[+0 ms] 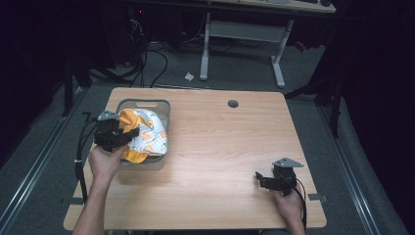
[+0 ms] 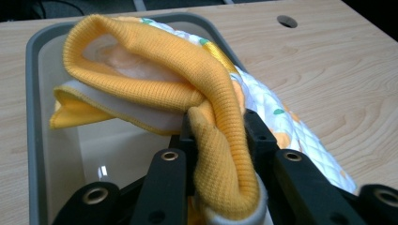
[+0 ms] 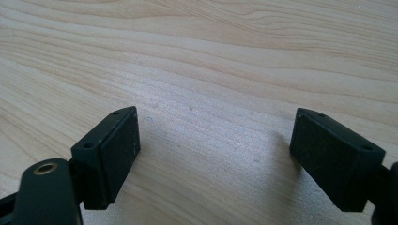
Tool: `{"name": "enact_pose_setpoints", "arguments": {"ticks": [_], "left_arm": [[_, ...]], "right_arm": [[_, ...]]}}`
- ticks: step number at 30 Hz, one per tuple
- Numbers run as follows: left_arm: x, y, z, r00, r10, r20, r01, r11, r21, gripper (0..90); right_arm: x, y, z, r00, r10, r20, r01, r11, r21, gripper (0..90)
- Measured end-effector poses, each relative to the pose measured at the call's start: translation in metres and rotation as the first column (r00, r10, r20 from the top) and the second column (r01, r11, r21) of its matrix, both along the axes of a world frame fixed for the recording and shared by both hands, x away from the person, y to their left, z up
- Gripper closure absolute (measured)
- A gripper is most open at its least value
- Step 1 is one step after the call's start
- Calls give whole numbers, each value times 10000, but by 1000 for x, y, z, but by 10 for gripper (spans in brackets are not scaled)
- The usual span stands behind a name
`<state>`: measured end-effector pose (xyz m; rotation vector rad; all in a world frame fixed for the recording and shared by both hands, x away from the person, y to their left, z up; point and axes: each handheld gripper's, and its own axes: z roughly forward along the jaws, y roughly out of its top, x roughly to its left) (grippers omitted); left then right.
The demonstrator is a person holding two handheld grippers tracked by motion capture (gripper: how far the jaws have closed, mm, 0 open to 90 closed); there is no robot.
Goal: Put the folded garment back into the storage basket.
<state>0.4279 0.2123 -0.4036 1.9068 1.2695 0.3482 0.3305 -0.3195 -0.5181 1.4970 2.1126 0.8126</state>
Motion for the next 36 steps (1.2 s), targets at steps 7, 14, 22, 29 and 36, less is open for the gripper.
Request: {"name": "enact_pose_setpoints", "arguments": {"ticks": [7,14,22,29,36], "left_arm": [[6,-2,-7,9998,134,-133,-126,9980,620,733],[15,-7,-19,9986,213,-476,-144,9900,1402,722],[25,-20,-29,9971,258,-716,-97,9762,2167,712],[33,-24,-38,9911,668,-1148,-316,9580,2849,658],[37,-21,-40,9834,1311,-1257,-911,9546,2835,497]], "right_arm": [[0,0,0,10000,5,10,-5,10000,-11,164],[0,0,0,10000,-6,2,6,10000,-2,164],[0,0,0,10000,5,9,-5,10000,-12,164],[0,0,0,10000,-6,0,6,10000,-5,164],[0,0,0,10000,3,10,-3,10000,-12,164]]}}
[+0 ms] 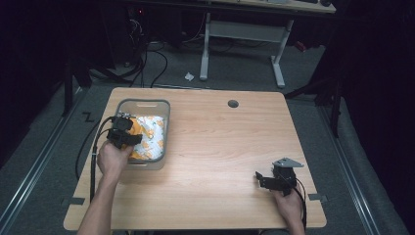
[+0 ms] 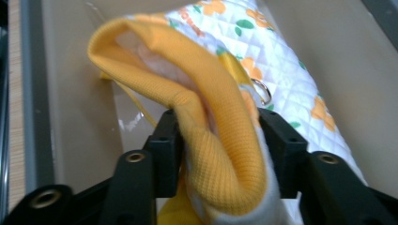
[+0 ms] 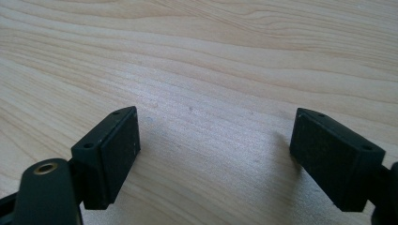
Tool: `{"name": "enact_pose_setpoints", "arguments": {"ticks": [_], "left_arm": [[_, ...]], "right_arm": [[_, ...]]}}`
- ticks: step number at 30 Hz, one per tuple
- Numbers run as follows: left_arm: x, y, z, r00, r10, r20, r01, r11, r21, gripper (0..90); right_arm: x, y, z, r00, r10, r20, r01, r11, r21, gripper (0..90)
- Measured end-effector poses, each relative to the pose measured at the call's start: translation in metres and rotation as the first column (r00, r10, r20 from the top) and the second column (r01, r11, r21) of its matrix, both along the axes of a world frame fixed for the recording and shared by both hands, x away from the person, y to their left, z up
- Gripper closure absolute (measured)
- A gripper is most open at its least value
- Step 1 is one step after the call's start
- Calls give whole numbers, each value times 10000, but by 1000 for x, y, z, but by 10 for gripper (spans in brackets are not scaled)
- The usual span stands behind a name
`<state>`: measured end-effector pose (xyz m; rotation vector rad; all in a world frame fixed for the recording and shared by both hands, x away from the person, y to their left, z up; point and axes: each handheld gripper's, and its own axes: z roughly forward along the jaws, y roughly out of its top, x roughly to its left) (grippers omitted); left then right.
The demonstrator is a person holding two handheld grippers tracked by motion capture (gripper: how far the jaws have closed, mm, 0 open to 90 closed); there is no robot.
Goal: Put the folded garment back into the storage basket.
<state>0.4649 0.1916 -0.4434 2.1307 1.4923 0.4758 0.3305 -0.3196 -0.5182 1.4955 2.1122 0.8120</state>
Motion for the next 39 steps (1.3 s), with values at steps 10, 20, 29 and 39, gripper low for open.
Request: {"name": "enact_pose_setpoints", "arguments": {"ticks": [10,20,29,39], "left_arm": [[-12,0,15,9930,61,1176,-16,9993,-380,423],[-26,-14,24,9828,-531,1768,669,9951,-730,411],[-40,-33,30,9720,-1079,2085,1289,9876,-895,412],[-47,-55,24,9655,-1757,1924,1922,9788,-703,420]], "right_arm": [[0,0,0,10000,-6,-6,6,10000,4,164],[0,0,0,10000,2,-1,-2,10000,0,165],[0,0,0,10000,1,-1,-1,10000,1,164],[0,0,0,10000,3,0,-3,10000,1,165]]}}
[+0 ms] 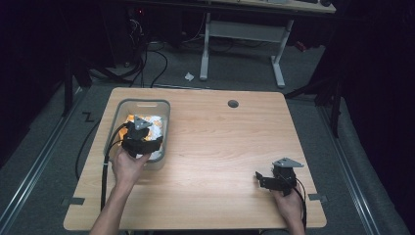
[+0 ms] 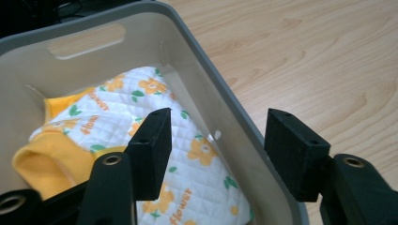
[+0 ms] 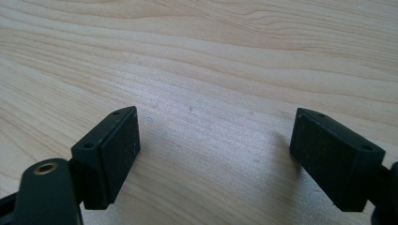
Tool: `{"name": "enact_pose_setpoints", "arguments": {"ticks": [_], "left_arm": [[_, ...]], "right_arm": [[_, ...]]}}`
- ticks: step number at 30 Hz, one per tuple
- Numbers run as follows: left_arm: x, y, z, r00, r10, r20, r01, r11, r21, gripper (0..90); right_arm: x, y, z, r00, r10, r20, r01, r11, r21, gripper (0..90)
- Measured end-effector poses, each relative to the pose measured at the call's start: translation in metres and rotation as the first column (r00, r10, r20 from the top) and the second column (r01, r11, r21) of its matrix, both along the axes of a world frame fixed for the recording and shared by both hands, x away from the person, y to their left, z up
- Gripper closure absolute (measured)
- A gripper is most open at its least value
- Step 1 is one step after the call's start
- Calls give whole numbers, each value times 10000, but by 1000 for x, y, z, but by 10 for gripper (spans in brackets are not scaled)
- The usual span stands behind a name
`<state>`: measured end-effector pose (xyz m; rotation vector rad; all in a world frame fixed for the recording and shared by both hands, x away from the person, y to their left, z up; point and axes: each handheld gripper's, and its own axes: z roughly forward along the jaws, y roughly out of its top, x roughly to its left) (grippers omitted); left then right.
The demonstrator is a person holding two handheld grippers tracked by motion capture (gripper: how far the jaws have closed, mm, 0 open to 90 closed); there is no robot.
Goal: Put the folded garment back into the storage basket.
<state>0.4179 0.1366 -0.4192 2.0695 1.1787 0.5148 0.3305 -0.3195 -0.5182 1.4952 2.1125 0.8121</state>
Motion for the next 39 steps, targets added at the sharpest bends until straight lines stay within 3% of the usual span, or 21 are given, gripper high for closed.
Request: {"name": "enact_pose_setpoints", "arguments": {"ticks": [20,39], "left_arm": [[-16,-32,3,9959,-903,39,903,9944,-550,439],[-33,-59,-3,9832,-1819,-113,1805,9803,-797,438]], "right_arm": [[0,0,0,10000,-1,-2,1,10000,1,164],[0,0,0,10000,-2,-3,2,10000,0,165]]}}
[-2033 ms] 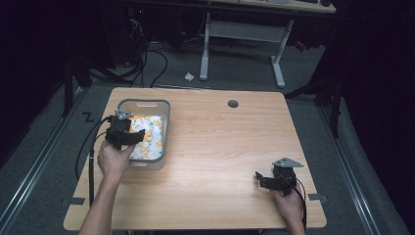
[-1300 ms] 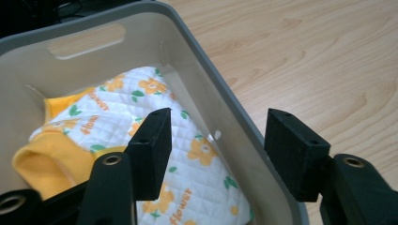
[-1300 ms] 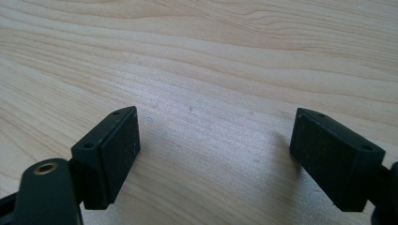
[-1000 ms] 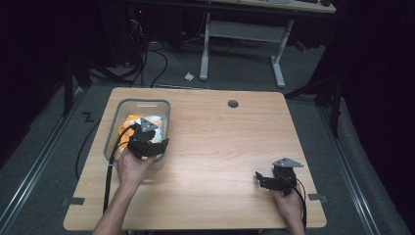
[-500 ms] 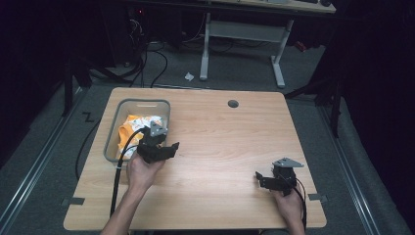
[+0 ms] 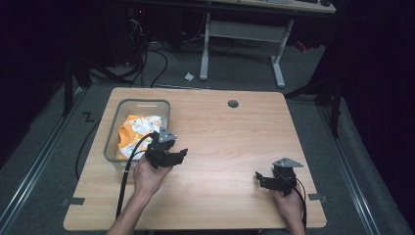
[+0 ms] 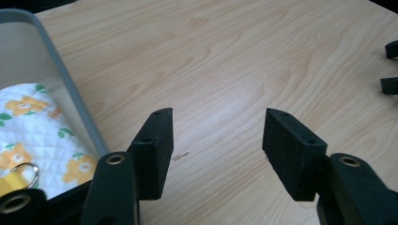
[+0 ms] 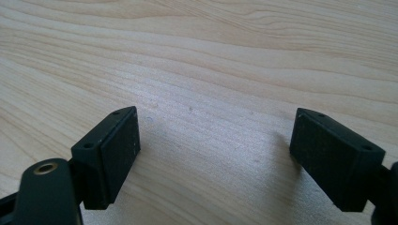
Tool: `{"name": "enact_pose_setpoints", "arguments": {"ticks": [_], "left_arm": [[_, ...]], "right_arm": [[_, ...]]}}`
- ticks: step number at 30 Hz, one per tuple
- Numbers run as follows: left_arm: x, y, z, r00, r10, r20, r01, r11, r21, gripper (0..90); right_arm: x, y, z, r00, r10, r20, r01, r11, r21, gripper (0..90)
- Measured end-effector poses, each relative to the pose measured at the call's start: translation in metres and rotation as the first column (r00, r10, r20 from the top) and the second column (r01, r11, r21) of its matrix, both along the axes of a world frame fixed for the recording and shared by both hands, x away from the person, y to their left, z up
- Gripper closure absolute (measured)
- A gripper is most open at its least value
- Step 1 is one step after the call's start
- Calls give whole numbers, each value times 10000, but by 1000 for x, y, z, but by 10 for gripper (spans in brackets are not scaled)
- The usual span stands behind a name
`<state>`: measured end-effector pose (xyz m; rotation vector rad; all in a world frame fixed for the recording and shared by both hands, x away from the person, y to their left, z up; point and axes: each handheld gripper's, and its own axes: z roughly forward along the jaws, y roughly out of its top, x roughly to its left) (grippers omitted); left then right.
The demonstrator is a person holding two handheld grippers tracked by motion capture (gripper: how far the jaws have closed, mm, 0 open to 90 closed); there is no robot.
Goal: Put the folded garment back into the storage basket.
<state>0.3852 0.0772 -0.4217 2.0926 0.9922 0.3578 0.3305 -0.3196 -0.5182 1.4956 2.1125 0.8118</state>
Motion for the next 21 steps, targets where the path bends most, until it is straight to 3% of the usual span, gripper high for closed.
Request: {"name": "enact_pose_setpoints", "arguments": {"ticks": [21], "left_arm": [[-13,-23,-15,9976,-635,-285,616,9960,-644,431]], "right_arm": [[0,0,0,10000,1,0,-1,10000,1,165]]}}
